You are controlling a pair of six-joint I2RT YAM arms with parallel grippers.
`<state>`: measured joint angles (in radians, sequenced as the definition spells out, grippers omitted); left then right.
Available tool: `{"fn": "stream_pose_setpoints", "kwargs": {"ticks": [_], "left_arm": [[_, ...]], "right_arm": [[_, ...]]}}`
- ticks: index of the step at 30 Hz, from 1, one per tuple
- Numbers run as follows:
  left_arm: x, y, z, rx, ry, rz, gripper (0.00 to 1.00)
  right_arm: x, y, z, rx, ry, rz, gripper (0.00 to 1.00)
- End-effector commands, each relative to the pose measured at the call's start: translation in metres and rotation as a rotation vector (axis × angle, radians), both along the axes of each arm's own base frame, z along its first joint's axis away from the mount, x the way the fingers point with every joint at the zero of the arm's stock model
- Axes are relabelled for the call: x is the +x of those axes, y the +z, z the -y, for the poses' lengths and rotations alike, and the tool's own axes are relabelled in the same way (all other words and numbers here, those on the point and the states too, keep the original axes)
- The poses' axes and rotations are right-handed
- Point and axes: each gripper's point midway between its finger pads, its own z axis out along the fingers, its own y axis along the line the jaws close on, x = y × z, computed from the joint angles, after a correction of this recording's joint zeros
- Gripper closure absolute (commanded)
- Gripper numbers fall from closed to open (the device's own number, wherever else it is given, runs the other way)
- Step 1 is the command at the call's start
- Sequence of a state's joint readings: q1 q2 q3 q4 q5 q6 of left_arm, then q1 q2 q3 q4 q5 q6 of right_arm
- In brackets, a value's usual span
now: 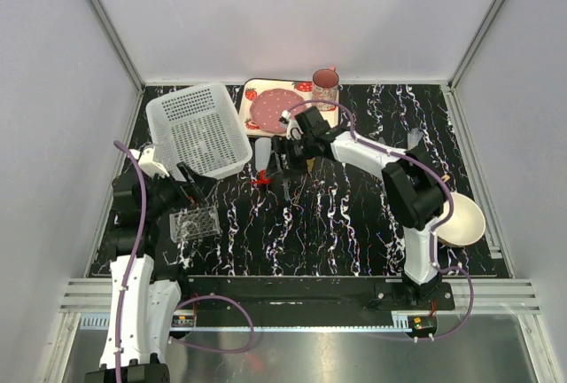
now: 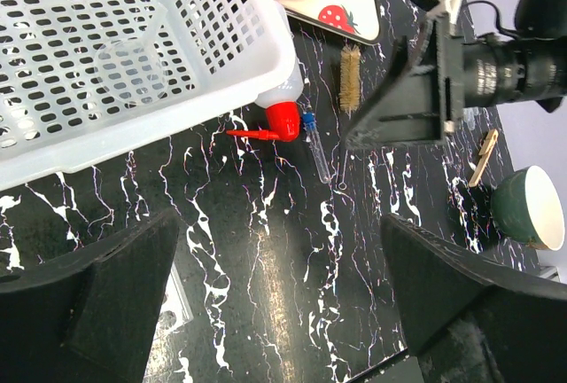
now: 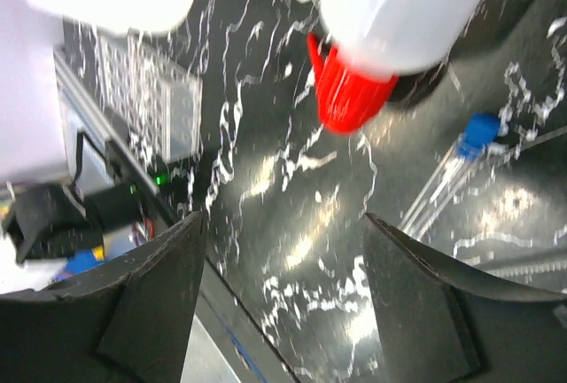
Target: Organize the chemistry lab equipment
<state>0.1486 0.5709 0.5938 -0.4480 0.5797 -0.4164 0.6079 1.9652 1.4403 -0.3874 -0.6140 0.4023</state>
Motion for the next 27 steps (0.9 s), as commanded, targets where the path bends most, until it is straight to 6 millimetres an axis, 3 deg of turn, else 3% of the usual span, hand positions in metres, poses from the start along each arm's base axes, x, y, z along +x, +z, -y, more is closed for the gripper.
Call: {"fn": "stream_pose_setpoints", "kwargs": {"ticks": [1,6,18,22,27], "left_arm": [[0.004,0.010,0.001,-0.001,-0.013,0.056,0.01],[0.005,0.010,0.001,0.000,-0.010,0.055,0.01],[0.006,0.009,0.000,-0.001,-0.006,0.055,0.01],[0.006,0.009,0.001,-0.003,-0.007,0.055,0.01],[0.006,0.009,0.001,-0.008,-0.007,0.058,0.01]], "right_arm": [[0.045,0.002,-0.026,0.024,-0.170,0.035,0.26],[0.050,-0.026,-0.031,-0.020,-0.196,0.005,0.31],[0.046,-0.049,-0.046,-0.041,-0.200,-0.027,0.35],[0.049,-0.053,-0.047,-0.041,-0.213,-0.027,0.42],[0.052,-0.050,-0.048,-0.036,-0.229,-0.011,0.60]]}}
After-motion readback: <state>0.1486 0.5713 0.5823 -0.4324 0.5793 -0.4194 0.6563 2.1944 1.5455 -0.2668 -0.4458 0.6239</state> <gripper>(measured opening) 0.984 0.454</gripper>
